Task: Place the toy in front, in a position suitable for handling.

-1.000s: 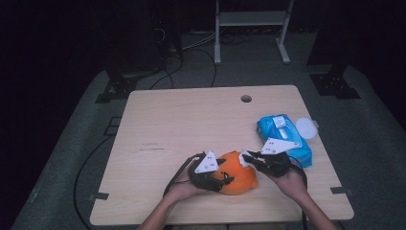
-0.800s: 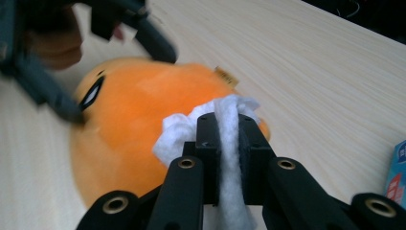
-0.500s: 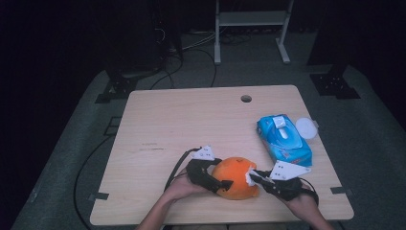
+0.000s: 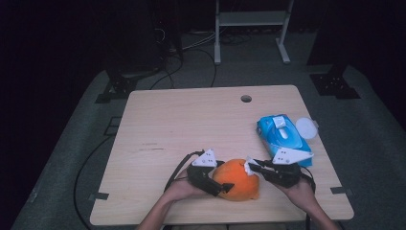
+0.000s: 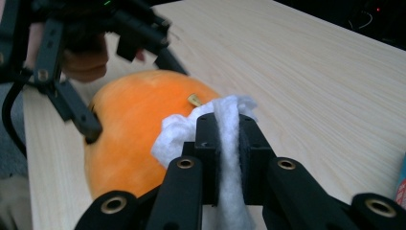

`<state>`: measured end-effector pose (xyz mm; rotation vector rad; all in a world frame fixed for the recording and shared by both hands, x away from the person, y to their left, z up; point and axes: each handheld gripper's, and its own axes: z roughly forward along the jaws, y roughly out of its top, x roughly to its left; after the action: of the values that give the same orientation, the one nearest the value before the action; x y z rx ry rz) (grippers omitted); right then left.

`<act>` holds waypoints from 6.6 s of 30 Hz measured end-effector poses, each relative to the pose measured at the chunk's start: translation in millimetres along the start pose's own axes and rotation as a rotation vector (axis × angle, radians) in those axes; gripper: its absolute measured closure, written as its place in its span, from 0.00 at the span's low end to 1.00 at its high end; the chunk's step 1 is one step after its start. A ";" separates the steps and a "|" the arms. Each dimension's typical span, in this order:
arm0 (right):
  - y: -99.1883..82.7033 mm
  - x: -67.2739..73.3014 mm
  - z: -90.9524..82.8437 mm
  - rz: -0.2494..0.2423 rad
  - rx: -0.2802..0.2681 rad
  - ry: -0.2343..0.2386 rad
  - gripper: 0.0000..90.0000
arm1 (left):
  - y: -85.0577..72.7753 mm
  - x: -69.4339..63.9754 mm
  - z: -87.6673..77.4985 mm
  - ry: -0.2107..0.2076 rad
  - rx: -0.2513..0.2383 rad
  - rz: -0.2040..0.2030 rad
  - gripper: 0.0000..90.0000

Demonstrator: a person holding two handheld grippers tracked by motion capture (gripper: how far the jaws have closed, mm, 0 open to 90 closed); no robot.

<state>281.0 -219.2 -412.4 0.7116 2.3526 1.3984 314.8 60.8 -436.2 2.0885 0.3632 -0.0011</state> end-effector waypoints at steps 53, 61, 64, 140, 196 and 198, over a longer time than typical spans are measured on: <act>38.2 16.7 18.1 -0.163 0.031 -0.029 0.90 | 7.3 -2.4 -2.0 0.186 -0.080 0.168 0.26; 54.9 45.3 37.5 -0.247 0.055 0.033 0.90 | 8.6 -15.2 0.7 0.210 -0.048 0.291 0.35; 52.9 34.9 30.6 -0.224 0.052 0.005 0.90 | 3.9 -11.9 -0.8 0.206 -0.048 0.291 0.35; -7.6 1.7 -16.0 0.003 0.037 0.026 0.90 | -1.7 -9.1 -5.6 0.135 -0.024 0.272 0.35; 26.2 15.3 25.8 -0.154 0.020 -0.053 0.90 | 1.1 9.2 -10.9 0.215 -0.012 0.150 0.17; 22.3 10.6 24.1 -0.130 0.015 -0.051 0.90 | 1.4 12.0 -9.6 0.214 -0.009 0.095 0.12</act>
<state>290.0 -186.9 -404.4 0.5802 2.3267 1.2946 325.2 71.2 -431.8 2.1003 0.3909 0.2823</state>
